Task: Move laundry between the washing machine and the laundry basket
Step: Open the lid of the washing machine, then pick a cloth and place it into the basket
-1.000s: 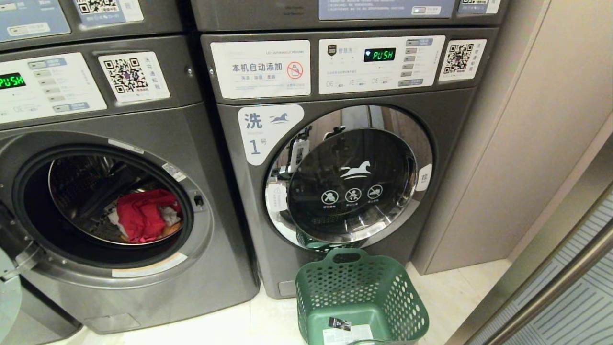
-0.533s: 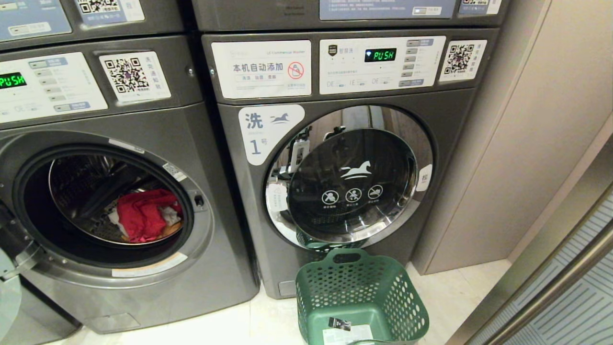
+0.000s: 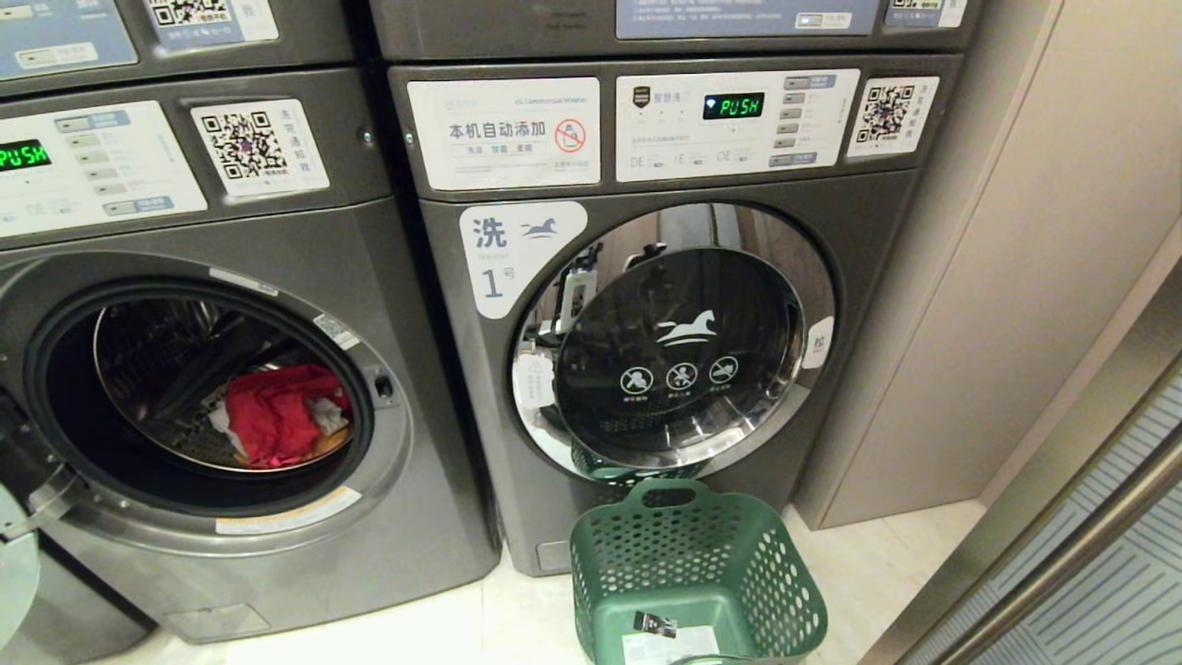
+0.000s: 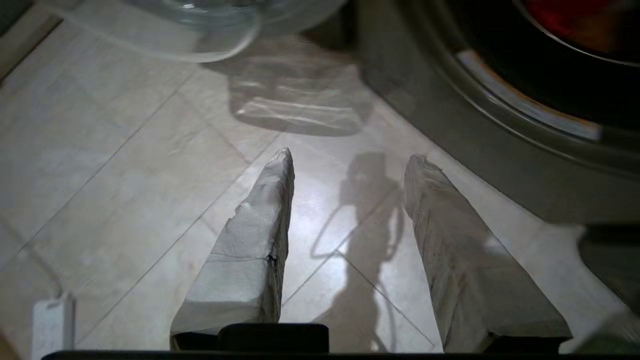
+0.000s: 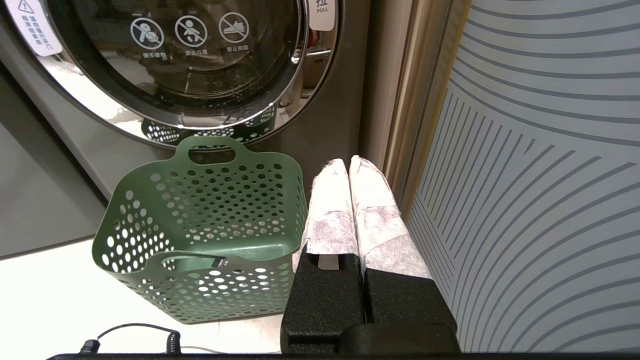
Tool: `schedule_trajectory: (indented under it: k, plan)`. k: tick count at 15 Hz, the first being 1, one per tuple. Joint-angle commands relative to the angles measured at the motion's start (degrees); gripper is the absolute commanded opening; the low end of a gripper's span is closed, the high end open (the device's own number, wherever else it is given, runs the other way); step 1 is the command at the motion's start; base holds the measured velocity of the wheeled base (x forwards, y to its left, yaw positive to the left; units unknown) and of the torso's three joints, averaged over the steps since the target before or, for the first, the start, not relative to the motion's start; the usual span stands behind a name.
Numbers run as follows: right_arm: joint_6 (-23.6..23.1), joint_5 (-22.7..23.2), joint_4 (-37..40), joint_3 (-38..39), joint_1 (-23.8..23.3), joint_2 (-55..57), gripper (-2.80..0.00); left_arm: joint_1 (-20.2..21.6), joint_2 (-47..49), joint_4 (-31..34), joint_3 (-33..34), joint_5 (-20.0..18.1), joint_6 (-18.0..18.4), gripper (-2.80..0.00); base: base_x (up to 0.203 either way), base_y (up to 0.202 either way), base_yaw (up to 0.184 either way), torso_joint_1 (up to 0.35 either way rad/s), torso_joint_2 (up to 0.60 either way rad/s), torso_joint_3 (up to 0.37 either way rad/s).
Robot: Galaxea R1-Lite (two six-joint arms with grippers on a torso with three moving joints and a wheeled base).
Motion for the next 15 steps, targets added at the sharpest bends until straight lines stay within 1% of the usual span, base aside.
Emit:
schedule_trajectory:
  k: [1, 2, 3, 4, 6, 7, 8, 10, 11, 12, 13, 14, 15]
  plan:
    - [0.01, 0.00, -0.04, 0.00, 0.02, -0.02, -2.80, -8.95, -16.64, 0.01, 7.83, -7.42, 0.98, -2.80, 0.000, 0.000, 0.000, 0.000, 0.00, 0.000]
    - [0.01, 0.00, -0.02, 0.00, 0.02, -0.02, -2.80, -13.28, -22.62, -0.34, 13.18, -9.90, 1.64, -2.80, 0.000, 0.000, 0.000, 0.000, 0.00, 0.000]
    - [0.01, 0.00, 0.03, 0.00, 0.02, 0.06, -2.80, -17.16, -27.73, -1.51, 20.02, -11.54, 2.43, -2.80, 0.000, 0.000, 0.000, 0.000, 0.00, 0.000]
    - [0.01, -0.04, 0.03, 0.00, 0.02, 0.02, -2.80, -20.01, -31.82, -4.05, 26.86, -12.59, 3.23, -2.80, 0.000, 0.000, 0.000, 0.000, 0.00, 0.000]
    - [0.01, -0.08, -0.05, 0.00, 0.02, -0.02, -2.80, -24.74, -40.26, -12.91, 40.40, -13.89, 4.99, -2.80, 0.000, 0.000, 0.000, 0.000, 0.00, 0.000]
    - [0.01, -0.01, -0.06, 0.00, 0.02, 0.05, -2.80, -26.63, -44.98, -15.72, 44.70, -14.23, 6.18, -2.80, 0.000, 0.000, 0.000, 0.000, 0.00, 0.000]
    - [0.01, 0.00, -0.06, 0.00, 0.02, 0.06, -2.80, -28.66, -49.75, -16.59, 46.91, -14.54, 7.35, -2.80, 0.000, 0.000, 0.000, 0.000, 0.00, 0.000]
    - [0.01, -0.08, 0.02, 0.00, 0.02, -0.02, -2.80, -33.00, -58.42, -16.42, 47.13, -15.07, 9.37, -2.80, 0.000, 0.000, 0.000, 0.000, 0.00, 0.000]
    - [0.19, -0.08, -0.06, 0.00, 0.02, -0.02, -2.80, -34.47, -60.75, -16.14, 47.13, -15.09, 9.72, -2.80, 0.000, 0.000, 0.000, 0.000, 0.00, 0.000]
    - [0.19, -0.08, -0.06, 0.00, 0.02, 0.05, -2.80, -35.49, -61.18, -16.04, 47.13, -14.89, 8.81, -2.80, 0.000, 0.000, 0.000, 0.000, 0.00, 0.000]
    - [0.02, -0.08, -0.06, 0.00, 0.02, -0.02, -2.80, -36.78, -59.80, -16.55, 47.13, -13.91, 7.73, -2.80, 0.000, 0.000, 0.000, 0.000, 0.00, 0.000]
    - [0.19, -0.08, -0.03, 0.00, 0.02, 0.04, -2.80, -38.95, -56.84, -16.95, 47.11, -10.83, 6.80, -2.80, 0.000, 0.000, 0.000, 0.000, 0.00, 0.000]
    - [0.19, -0.08, -0.06, 0.00, 0.02, 0.06, -2.80, -39.85, -55.15, -16.25, 47.06, -8.99, 6.45, -2.80, 0.000, 0.000, 0.000, 0.000, 0.00, 0.000]
